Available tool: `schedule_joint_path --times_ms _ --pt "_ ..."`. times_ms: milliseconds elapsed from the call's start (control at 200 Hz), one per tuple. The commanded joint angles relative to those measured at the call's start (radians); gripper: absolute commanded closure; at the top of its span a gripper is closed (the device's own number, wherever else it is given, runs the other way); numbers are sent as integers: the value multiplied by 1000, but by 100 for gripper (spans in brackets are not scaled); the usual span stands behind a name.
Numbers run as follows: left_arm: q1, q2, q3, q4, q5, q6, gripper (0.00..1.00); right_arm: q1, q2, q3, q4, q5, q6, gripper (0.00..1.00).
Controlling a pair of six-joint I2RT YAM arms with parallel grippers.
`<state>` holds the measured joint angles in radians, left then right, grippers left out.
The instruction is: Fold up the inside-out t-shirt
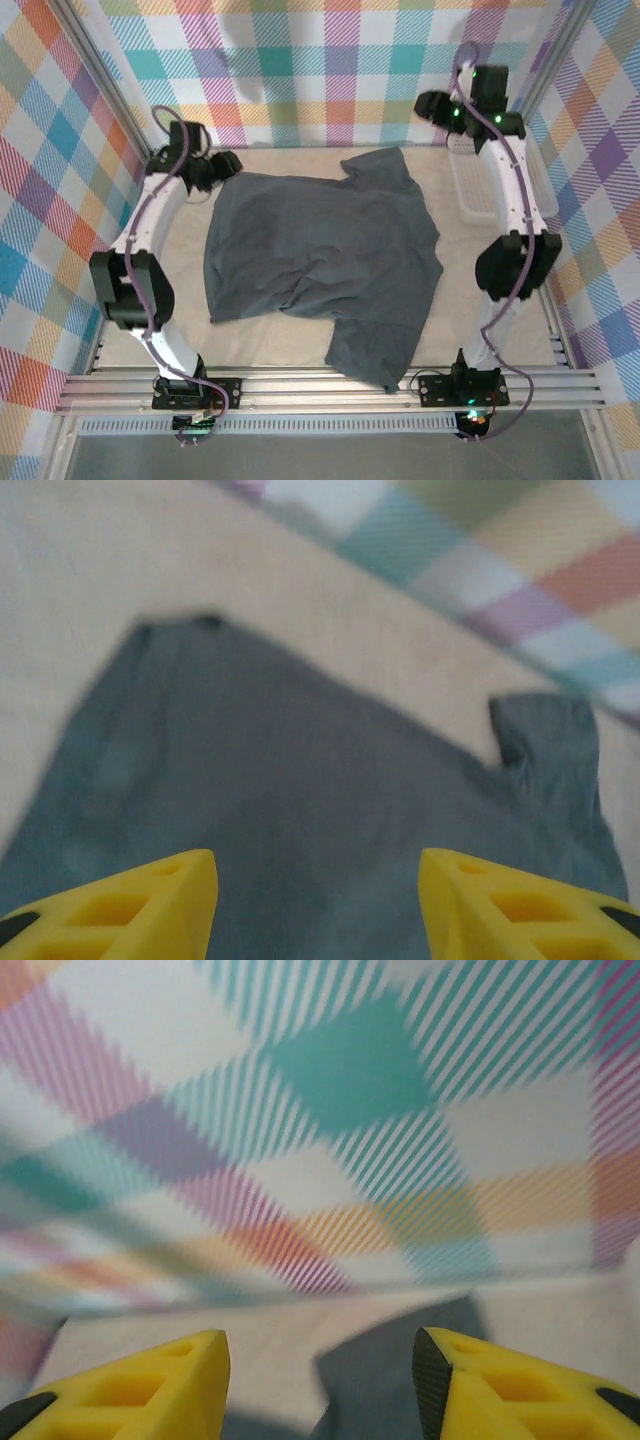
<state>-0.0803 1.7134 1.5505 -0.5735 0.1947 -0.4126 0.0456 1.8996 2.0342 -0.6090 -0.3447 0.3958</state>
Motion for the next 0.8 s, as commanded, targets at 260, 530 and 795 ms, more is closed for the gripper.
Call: schedule_joint_path --times_ms 260,530,795 --pt "-231 149 -265 111 -105 -152 100 65 -203 -908 233 -14 228 82" --pt "-162 363 -90 104 -192 -177 100 116 83 -726 203 178 191 86" --pt "-97 556 125 111 -152 -175 100 129 358 -378 112 271 204 85"
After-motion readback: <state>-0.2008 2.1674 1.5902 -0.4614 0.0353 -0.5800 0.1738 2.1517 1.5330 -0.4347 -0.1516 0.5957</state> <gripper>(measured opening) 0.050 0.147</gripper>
